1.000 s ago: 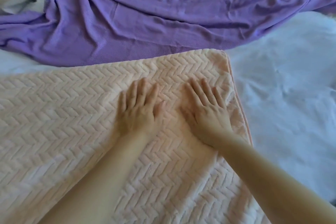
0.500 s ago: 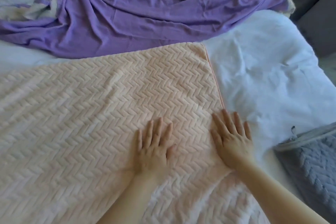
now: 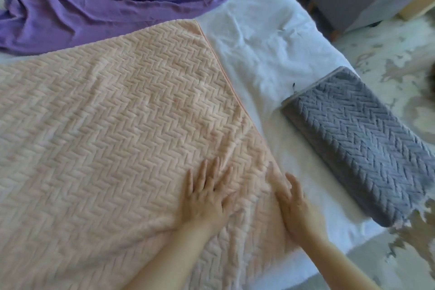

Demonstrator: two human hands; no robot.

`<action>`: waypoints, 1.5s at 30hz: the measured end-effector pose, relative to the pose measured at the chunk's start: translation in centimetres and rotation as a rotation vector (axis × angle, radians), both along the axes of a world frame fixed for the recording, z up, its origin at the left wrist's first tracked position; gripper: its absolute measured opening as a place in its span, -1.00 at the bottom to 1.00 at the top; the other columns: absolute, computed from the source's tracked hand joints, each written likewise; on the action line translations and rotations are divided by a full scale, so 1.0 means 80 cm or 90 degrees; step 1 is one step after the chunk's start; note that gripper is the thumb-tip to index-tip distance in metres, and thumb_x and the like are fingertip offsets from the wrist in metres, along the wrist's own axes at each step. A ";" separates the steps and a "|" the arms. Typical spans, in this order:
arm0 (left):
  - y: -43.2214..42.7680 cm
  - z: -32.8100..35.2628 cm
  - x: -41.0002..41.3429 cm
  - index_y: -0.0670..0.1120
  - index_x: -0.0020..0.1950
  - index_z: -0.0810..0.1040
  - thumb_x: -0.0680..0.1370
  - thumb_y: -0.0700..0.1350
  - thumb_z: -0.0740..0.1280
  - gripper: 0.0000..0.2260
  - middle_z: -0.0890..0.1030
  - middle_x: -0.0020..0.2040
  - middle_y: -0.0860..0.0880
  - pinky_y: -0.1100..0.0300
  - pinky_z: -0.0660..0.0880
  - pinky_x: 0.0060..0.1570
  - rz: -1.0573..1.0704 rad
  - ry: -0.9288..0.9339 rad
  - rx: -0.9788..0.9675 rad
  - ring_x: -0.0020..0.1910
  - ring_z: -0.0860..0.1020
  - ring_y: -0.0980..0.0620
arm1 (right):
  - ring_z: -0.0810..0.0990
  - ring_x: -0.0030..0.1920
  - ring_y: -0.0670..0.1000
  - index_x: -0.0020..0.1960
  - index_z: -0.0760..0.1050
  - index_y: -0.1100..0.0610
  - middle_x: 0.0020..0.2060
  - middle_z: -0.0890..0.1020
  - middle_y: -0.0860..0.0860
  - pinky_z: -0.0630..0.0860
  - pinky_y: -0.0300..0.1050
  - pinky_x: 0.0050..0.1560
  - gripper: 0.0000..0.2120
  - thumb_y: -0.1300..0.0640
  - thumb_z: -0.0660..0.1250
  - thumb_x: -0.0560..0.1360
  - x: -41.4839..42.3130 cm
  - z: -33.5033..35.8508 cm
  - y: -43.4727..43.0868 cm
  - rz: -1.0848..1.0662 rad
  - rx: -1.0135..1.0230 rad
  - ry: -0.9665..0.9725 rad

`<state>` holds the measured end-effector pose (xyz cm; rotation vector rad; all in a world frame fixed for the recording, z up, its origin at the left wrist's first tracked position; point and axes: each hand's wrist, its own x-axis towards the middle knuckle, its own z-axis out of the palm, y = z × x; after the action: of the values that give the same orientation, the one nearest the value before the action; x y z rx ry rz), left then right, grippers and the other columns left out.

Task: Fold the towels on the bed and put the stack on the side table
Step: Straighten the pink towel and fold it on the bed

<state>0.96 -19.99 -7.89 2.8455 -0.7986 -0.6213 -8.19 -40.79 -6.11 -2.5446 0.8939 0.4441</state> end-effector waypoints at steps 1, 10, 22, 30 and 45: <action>0.000 0.001 -0.011 0.22 0.47 -0.39 0.47 0.29 -0.35 -0.43 -0.44 0.49 0.08 -0.14 -0.40 0.42 0.000 0.001 -0.001 0.49 -0.41 -0.02 | 0.53 -0.17 0.10 0.36 0.13 -0.21 0.15 0.56 0.04 0.39 -0.07 -0.23 -0.64 -0.20 0.02 0.58 -0.012 0.000 -0.004 -0.005 -0.010 0.003; 0.060 0.014 -0.087 0.22 0.49 -0.26 0.49 0.25 -0.30 -0.44 -0.31 0.52 0.06 -0.12 -0.32 0.45 0.047 -0.032 0.050 0.52 -0.29 -0.03 | 0.31 0.33 0.13 0.47 0.14 -0.06 0.43 0.27 0.01 0.24 0.01 0.25 -0.55 0.02 0.11 0.60 -0.037 0.007 0.003 0.071 -0.147 -0.107; 0.292 0.037 -0.228 0.11 0.48 0.27 0.52 0.36 -0.29 -0.32 0.27 0.51 -0.01 -0.20 0.08 0.40 0.485 -0.034 0.118 0.48 0.27 -0.12 | -0.31 0.51 -0.08 0.56 -0.18 -0.07 0.54 -0.17 -0.13 -0.33 -0.05 0.49 -0.38 -0.26 -0.28 0.55 -0.046 -0.006 0.169 0.445 -0.037 -0.046; 0.459 0.030 -0.269 -0.22 0.43 0.27 0.41 0.31 0.34 -0.19 0.37 0.37 -0.29 -0.25 0.33 0.26 1.097 -0.001 -0.113 0.33 0.33 -0.32 | -0.42 0.46 -0.12 0.53 -0.18 -0.16 0.48 -0.21 -0.19 -0.45 -0.13 0.43 -0.40 -0.31 -0.35 0.54 -0.076 -0.003 0.301 0.557 -0.013 -0.101; 0.500 0.101 -0.285 -0.08 0.04 0.49 0.52 -0.03 0.37 -0.82 0.55 -0.08 0.02 0.20 0.40 -0.24 0.913 -0.061 -0.511 -0.08 0.52 0.00 | -0.47 0.44 -0.07 0.39 -0.49 -0.33 0.42 -0.41 -0.27 -0.39 -0.03 0.44 -0.50 -0.27 -0.31 0.55 -0.145 -0.017 0.410 0.644 0.022 0.043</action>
<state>-21.84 20.04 0.17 1.9256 0.8354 0.0811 -19.77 -8.00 -7.45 -2.7818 -0.4654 0.8021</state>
